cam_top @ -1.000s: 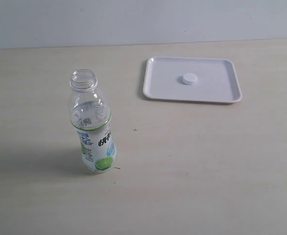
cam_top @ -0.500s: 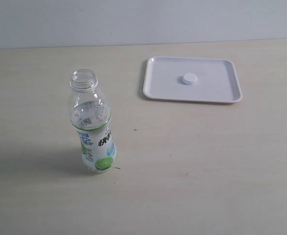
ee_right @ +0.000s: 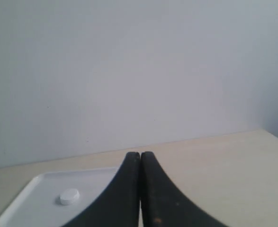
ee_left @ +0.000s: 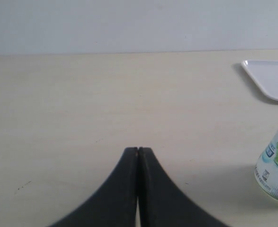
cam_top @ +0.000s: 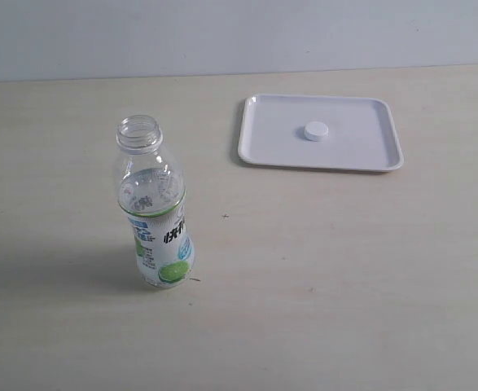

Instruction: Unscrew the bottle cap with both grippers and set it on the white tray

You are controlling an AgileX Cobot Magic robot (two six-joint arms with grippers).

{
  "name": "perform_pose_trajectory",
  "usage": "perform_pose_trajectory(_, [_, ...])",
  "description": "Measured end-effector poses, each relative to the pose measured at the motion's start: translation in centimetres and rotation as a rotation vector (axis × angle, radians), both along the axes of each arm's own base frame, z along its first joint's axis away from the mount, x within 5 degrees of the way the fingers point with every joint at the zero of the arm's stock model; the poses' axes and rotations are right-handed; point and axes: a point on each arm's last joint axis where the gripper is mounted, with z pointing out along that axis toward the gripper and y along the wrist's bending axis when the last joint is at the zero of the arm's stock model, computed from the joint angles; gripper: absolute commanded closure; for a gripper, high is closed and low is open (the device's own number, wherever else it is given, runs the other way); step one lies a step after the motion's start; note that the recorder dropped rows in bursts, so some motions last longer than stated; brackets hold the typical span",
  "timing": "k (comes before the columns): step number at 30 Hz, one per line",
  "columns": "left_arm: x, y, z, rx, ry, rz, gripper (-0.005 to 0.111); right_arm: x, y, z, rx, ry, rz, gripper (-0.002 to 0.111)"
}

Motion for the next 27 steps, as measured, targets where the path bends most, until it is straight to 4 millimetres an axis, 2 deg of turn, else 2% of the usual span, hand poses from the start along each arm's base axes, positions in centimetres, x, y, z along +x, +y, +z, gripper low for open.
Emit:
perform_pose_trajectory(5, [0.0, 0.0, 0.0, 0.0, 0.0, 0.0, 0.107, -0.4, 0.0, 2.0, -0.004, -0.061, -0.002, 0.108])
perform_pose_trajectory(9, [0.0, 0.0, 0.0, 0.0, 0.0, 0.0, 0.107, -0.4, 0.0, 2.2, -0.015, -0.077, -0.001, 0.108])
perform_pose_trajectory(12, [0.0, 0.0, 0.0, 0.0, 0.0, 0.0, 0.107, -0.4, 0.5, 2.4, -0.109, -0.089, 0.039, 0.108])
perform_pose_trajectory(16, [0.0, 0.0, 0.0, 0.0, 0.0, 0.0, 0.107, -0.2, 1.2, 1.5, -0.147, 0.01, 0.12, 0.108])
perform_pose_trajectory(27, [0.0, 0.0, 0.0, 0.0, 0.0, 0.0, 0.107, -0.4, 1.1, -0.4, -0.122, 0.215, 0.126, 0.108])
